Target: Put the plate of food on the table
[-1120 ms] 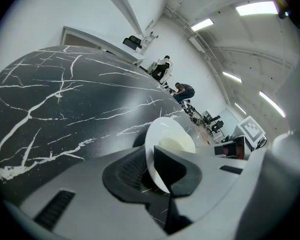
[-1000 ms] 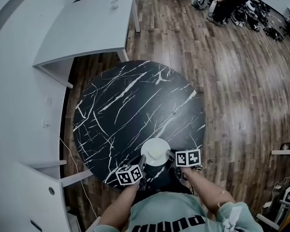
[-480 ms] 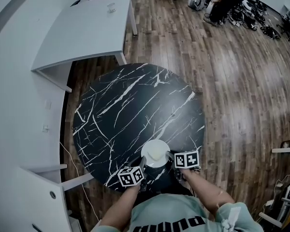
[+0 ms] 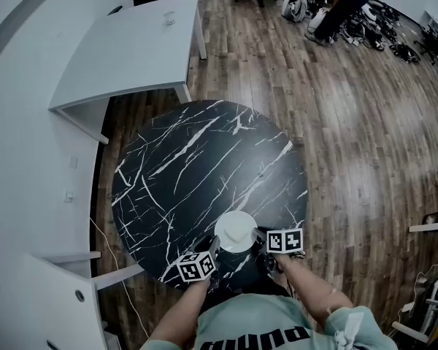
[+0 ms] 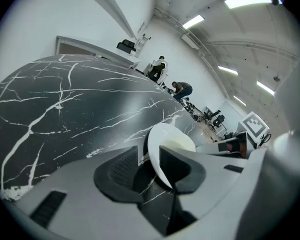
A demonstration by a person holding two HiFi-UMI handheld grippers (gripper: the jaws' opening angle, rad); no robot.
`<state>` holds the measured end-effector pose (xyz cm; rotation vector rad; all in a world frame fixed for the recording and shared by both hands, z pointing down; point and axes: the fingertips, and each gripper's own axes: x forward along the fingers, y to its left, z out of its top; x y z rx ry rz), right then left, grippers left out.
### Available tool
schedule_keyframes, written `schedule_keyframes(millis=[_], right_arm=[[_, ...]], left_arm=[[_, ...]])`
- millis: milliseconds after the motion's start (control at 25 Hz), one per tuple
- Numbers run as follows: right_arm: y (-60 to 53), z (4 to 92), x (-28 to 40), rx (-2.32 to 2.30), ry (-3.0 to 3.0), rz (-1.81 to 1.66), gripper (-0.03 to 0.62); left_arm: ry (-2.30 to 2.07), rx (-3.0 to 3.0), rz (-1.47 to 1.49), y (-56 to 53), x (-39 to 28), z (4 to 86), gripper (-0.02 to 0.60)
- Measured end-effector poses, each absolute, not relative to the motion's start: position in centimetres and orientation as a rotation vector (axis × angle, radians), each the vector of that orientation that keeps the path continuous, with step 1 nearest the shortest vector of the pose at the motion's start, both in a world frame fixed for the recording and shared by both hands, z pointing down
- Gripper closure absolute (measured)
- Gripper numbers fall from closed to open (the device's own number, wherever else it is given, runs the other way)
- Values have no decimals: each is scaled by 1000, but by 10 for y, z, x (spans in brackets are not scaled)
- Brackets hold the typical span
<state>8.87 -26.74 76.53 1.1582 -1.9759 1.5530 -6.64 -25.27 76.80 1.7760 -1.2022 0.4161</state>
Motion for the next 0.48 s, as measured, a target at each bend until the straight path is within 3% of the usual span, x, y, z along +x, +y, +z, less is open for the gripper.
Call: schedule_keyframes(millis=[280,480], right_arm=[[-277,732,101,1310,-2024,1316,533],[-276,672,88,1383,-2153,1113,534]], left_arm=[[-1256,1835,351,-255,-78,736,467],[-1265,1943,309,-252,-78,685,574]])
